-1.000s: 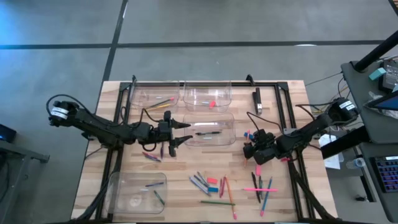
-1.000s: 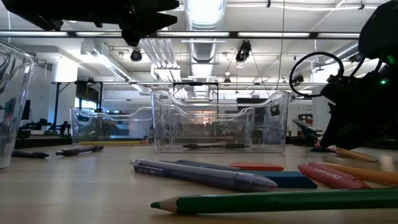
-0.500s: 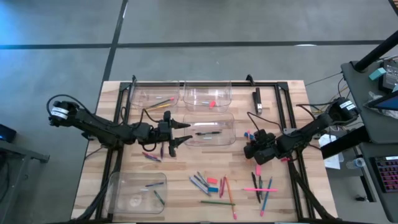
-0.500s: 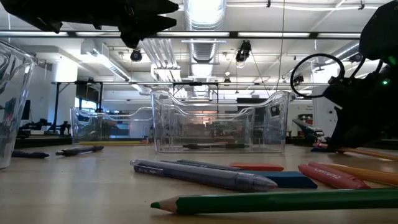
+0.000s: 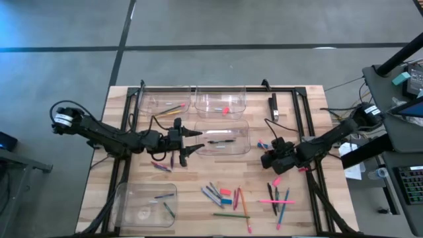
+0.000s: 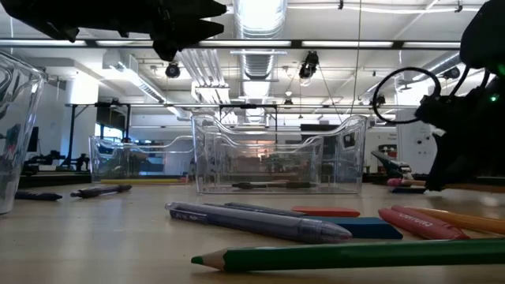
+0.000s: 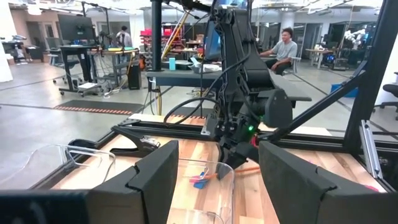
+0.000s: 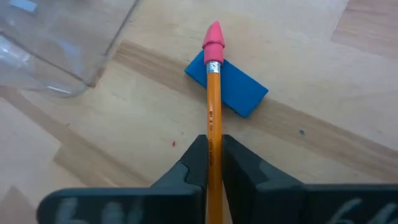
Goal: Sort crayons/erasers/pens/pencils in bins
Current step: Put the top orange pencil into the top left transparent bin
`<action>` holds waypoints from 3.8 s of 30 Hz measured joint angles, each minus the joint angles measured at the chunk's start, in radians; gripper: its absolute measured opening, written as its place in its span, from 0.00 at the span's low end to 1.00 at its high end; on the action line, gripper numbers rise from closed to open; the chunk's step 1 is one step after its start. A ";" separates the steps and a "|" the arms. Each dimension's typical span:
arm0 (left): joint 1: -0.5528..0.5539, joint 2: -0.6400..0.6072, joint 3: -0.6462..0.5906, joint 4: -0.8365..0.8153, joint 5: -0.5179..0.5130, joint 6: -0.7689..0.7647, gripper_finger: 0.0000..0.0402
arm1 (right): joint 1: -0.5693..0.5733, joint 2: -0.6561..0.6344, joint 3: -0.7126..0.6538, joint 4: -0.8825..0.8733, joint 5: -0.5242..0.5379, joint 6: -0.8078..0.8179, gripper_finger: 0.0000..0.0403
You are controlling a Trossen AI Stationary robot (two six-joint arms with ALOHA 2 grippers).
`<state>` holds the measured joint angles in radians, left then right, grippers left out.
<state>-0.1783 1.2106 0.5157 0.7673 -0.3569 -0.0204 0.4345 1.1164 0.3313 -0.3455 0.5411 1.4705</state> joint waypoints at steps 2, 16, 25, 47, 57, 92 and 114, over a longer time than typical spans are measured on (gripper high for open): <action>0.000 0.000 -0.003 0.000 0.000 0.000 0.52 | 0.001 -0.044 0.003 -0.037 0.002 -0.002 0.06; 0.000 0.000 -0.011 0.011 0.006 -0.001 0.52 | 0.006 -0.295 0.125 -0.083 0.179 -0.291 0.06; 0.000 0.024 -0.003 0.063 0.013 -0.009 0.52 | 0.028 -0.263 0.213 0.173 0.254 -0.662 0.06; 0.021 0.457 0.325 0.100 0.071 -0.171 0.63 | 0.034 -0.029 0.219 0.647 0.237 -1.012 0.06; 0.031 0.545 0.442 0.037 0.070 -0.295 0.74 | 0.032 0.032 0.219 0.729 0.214 -1.026 0.06; 0.060 0.556 0.446 0.035 0.053 -0.279 0.03 | 0.023 0.079 0.218 0.727 0.200 -1.033 0.42; 0.094 -0.096 0.424 -0.950 -0.747 0.089 0.03 | 0.026 -0.035 0.219 0.557 0.191 -0.973 0.86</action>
<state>-0.0841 1.1150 0.9394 -0.1822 -1.1036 0.0681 0.4606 1.0816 0.5499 0.2115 0.7318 0.4979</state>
